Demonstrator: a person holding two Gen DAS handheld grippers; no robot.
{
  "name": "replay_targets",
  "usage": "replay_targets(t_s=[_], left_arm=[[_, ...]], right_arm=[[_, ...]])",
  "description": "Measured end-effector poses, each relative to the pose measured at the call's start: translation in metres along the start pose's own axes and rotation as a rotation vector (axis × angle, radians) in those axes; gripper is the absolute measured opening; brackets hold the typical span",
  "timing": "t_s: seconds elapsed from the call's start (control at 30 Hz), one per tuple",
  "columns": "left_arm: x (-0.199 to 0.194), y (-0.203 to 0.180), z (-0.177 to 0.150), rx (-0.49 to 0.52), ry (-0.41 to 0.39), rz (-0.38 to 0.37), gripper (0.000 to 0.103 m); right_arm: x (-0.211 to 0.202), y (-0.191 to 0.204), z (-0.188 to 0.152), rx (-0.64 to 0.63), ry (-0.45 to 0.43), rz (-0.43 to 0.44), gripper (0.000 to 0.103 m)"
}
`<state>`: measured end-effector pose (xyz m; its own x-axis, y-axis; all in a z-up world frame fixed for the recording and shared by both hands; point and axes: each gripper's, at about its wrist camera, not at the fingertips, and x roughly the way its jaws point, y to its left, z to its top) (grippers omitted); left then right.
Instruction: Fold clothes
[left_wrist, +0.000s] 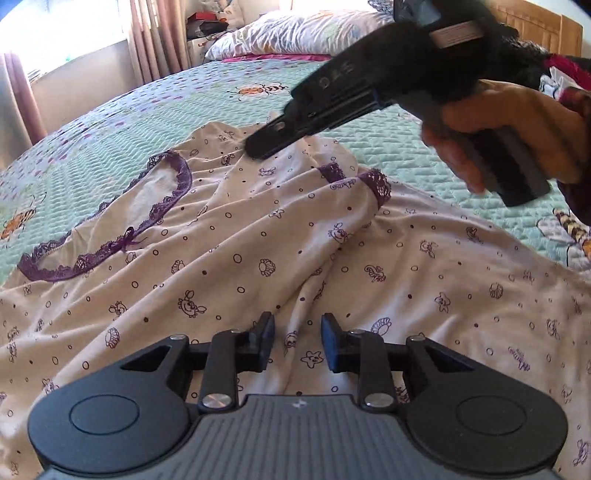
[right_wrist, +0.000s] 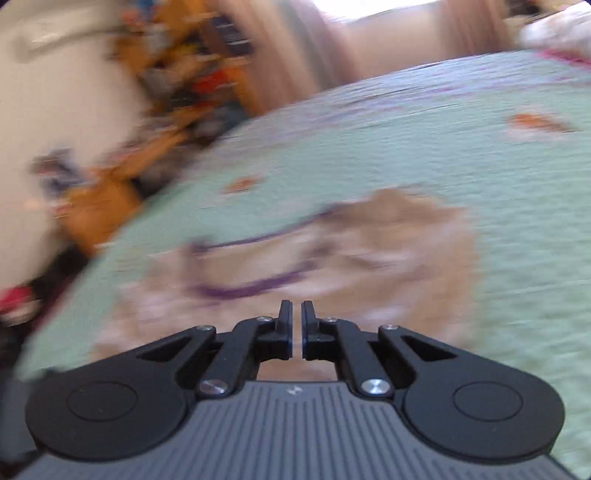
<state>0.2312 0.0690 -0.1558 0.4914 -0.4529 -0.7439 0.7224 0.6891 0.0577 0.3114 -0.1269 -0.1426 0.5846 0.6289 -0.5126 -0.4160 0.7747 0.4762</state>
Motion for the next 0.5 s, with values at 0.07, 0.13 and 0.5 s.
replay_targets(t_s=[0.07,0.13,0.5], left_arm=[[-0.004,-0.001,-0.001,-0.007,-0.007,0.009,0.031],[-0.008,-0.003,-0.002,-0.013,-0.013,0.018,0.031],[-0.017,-0.008,-0.012,-0.196,-0.089,0.093,0.053]], right_arm=[[0.019,0.006,-0.004,-0.044,0.077,-0.047,0.012],[0.038,0.012,-0.009,-0.088,0.154,-0.094,0.008],[-0.018,0.035,-0.062,-0.399,0.026,-0.13,0.073]])
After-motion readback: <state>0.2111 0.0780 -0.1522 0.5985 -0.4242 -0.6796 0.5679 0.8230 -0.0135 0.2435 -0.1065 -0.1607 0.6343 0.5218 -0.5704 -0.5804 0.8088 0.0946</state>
